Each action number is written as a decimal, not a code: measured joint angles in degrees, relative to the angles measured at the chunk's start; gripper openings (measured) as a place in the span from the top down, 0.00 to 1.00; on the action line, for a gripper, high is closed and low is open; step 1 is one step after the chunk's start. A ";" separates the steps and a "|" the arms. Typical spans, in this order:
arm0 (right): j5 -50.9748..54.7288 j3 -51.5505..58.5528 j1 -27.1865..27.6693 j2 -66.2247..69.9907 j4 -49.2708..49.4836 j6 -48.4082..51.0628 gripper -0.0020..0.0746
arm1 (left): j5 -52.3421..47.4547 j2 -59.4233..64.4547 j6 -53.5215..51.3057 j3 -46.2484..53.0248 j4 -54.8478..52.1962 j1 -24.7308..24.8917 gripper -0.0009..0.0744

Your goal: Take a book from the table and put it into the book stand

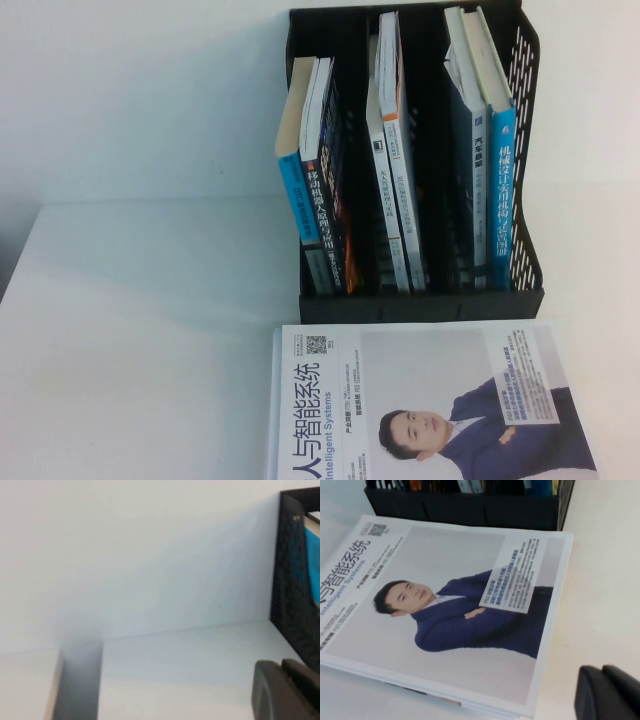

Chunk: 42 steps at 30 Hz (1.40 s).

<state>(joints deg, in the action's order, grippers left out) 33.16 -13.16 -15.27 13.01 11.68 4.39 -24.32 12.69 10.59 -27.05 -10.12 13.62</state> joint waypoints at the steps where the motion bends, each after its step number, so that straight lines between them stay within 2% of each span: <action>1: 0.00 0.00 0.00 0.00 0.00 0.00 0.98 | 1.30 -2.28 -2.17 2.42 1.68 -1.87 0.99; 4: 0.09 0.00 0.00 0.00 0.00 0.00 0.98 | 3.06 -7.40 -6.06 9.75 5.58 -4.94 0.99; 7: 0.09 0.00 0.00 0.00 0.00 0.00 0.98 | 2.50 -11.65 -6.16 16.50 7.51 -5.62 0.99; 14: 0.09 0.00 0.00 0.00 0.00 0.00 0.98 | 1.53 -13.22 0.40 27.05 8.35 -5.62 0.99; 29: 0.09 0.00 0.00 0.00 0.00 0.00 0.98 | 4.72 -13.45 -6.45 27.62 9.25 -5.73 0.99; 42: 0.09 0.00 0.00 0.00 0.00 0.00 0.98 | 4.72 -13.45 -6.82 27.62 9.37 -5.86 0.99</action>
<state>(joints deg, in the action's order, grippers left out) 33.25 -13.16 -15.27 13.01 11.68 4.39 -19.60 -0.76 3.77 0.58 -0.75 7.76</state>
